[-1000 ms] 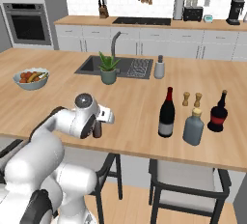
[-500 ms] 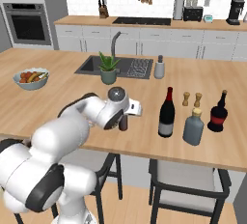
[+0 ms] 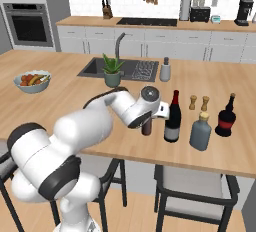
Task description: Move the plastic bottles in the middle to the plastics group, and the glass bottles in the middle to the glass group.
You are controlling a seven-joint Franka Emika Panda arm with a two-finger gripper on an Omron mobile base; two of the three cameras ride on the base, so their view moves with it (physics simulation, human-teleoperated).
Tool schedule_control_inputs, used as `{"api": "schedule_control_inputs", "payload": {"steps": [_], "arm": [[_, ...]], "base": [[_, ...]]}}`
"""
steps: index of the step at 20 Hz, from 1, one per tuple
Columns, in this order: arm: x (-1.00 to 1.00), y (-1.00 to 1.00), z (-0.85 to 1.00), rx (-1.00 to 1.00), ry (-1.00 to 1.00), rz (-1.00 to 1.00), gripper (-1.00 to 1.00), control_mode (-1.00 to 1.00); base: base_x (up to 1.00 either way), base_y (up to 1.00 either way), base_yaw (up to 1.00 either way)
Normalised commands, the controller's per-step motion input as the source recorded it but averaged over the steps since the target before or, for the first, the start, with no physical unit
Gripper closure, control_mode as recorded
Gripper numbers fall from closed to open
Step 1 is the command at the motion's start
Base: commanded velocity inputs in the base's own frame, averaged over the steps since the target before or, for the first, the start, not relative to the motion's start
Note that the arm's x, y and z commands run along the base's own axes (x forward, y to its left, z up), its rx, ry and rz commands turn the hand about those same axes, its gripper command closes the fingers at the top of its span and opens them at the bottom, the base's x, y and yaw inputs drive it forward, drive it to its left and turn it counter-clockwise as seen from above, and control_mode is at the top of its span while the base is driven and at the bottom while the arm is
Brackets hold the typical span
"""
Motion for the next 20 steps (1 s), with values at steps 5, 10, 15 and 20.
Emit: {"api": "schedule_control_inputs", "payload": {"steps": [5, 10, 15, 20], "arm": [[-0.21, -0.16, -0.49, 0.00, 0.00, 0.00, 1.00, -1.00], [0.16, -0.51, -0.52, 0.00, -0.01, 0.00, 1.00, -1.00], [-0.08, -0.40, -0.21, 0.01, -0.06, 0.01, 1.00, -1.00], [0.12, -0.29, 0.00, 0.01, -0.18, 0.05, 1.00, -1.00]], "base": [[0.00, 0.00, 0.00], [0.00, 0.00, 0.00], [0.00, 0.00, 0.00], [0.00, 0.00, 0.00]]}}
